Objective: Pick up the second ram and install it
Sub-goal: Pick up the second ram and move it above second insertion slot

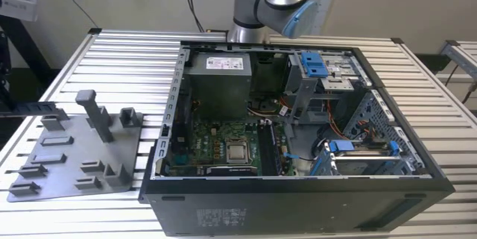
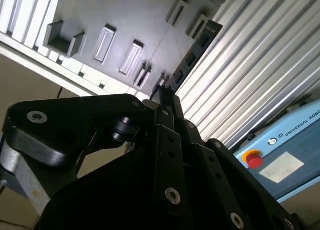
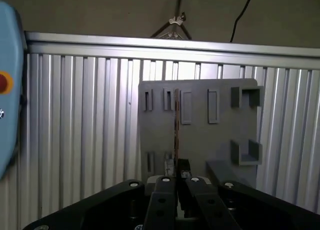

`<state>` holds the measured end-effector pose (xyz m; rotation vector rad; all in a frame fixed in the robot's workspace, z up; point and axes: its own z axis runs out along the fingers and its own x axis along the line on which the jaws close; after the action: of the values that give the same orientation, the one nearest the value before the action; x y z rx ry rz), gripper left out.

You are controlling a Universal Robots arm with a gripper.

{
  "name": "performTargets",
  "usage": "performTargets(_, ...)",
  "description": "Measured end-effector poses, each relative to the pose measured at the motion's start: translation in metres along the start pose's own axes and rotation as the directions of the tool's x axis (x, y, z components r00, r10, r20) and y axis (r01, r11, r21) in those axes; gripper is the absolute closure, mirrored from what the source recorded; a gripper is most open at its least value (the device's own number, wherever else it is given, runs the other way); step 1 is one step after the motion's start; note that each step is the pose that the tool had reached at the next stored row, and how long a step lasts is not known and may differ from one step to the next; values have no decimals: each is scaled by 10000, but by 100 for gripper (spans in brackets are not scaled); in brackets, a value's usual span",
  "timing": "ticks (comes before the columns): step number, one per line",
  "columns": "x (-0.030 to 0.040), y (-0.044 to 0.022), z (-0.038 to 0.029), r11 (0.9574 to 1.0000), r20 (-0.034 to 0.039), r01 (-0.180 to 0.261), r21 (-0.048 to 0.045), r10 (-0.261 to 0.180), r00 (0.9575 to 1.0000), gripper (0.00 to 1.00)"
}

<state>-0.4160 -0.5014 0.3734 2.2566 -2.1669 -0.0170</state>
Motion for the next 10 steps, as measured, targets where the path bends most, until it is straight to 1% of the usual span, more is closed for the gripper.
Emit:
performTargets(8, 0, 6, -363, 10000, 1, 0, 1, 0, 10000, 86)
performTargets(9, 1, 7, -406, 10000, 0, 0, 0, 0, 10000, 86)
performTargets(10, 0, 7, -425, 10000, 1, 0, 0, 0, 10000, 86)
